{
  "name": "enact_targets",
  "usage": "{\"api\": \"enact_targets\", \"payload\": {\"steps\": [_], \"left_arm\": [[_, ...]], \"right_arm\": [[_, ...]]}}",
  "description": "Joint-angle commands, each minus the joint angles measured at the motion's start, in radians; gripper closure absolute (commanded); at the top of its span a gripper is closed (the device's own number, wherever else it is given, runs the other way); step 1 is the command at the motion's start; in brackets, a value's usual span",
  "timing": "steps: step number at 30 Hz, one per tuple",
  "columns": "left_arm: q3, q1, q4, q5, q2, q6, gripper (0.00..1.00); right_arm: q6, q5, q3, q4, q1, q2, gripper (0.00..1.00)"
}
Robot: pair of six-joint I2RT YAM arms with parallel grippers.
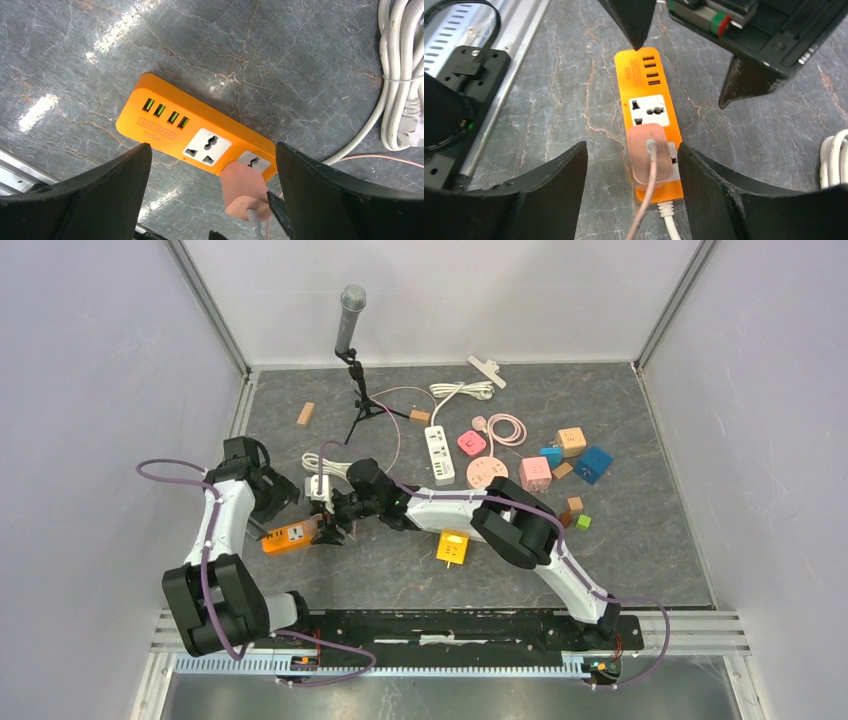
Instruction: Pull the plug off the socket
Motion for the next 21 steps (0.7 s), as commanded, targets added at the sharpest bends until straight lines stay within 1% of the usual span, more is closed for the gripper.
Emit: {"api": "enact_targets", "payload": {"steps": [1,3,7,9,12,21], "left_arm": [[-0.011,0.006,-0.004,0.016,-0.045,-0.031,0.00],[-0.012,0.006,-0.006,0.019,-0.048,-0.029,0.00],[-0.014,0.006,-0.006,0.020,-0.054,-0.027,0.00],[-0.014,0.006,-0.006,0.025,-0.054,-0.026,0.00],[-0.015,0.006,-0.007,0.032,-0.056,-0.025,0.01],[0.000,0.006,-0.015,0.005,-0.124,-0.036,0.02]], "right_arm": [[-0.016,0.067,0.051,0.010,0.001,0.033,0.30],[-0.021,0.093,0.042,0.019,0.001,0.028,0.28],[-0.027,0.120,0.031,0.039,0.001,0.018,0.18],[-0.031,0.119,0.059,0.014,0.001,0.030,0.17],[-0.041,0.098,0.110,-0.037,0.001,0.063,0.24],[-0.047,0.042,0.115,-0.035,0.000,0.088,0.47]]}}
